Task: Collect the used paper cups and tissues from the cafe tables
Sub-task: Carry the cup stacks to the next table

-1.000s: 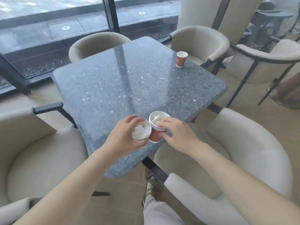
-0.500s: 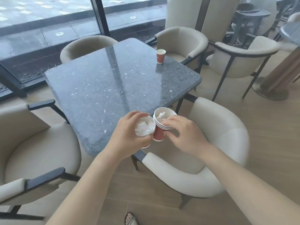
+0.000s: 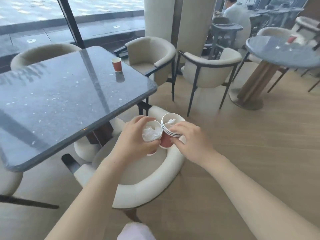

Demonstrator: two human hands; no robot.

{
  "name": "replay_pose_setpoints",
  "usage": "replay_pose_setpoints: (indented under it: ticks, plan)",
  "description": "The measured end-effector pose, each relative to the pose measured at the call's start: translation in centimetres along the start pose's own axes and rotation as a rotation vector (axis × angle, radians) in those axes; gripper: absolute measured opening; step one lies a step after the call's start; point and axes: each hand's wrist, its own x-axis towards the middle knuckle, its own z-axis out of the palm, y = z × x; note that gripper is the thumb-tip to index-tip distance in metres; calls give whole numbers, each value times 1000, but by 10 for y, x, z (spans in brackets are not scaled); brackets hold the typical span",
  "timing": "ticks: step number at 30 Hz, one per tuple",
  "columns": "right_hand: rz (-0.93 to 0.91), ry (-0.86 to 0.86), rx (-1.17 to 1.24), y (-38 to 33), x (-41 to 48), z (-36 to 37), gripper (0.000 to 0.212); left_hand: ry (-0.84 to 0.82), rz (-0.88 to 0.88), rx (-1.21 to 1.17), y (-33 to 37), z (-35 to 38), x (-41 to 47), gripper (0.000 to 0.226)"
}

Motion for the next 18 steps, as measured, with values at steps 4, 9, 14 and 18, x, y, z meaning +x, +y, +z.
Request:
replay_pose_setpoints:
  ticks: [4,9,14,18]
  plan:
    - [42,37,-23,49,-10,-36,27,-52,34,7,42,43,28,61]
    - [99,36,-35,105,4,-65,25,-86,46,-22,62,88,80,61]
    - [82,-48,-62,165,58,-81,24,-26,19,-67,65,122,149,61]
    - [53,-107,-75,205,119,-90,24,4,-34,-73,64,132,211,60]
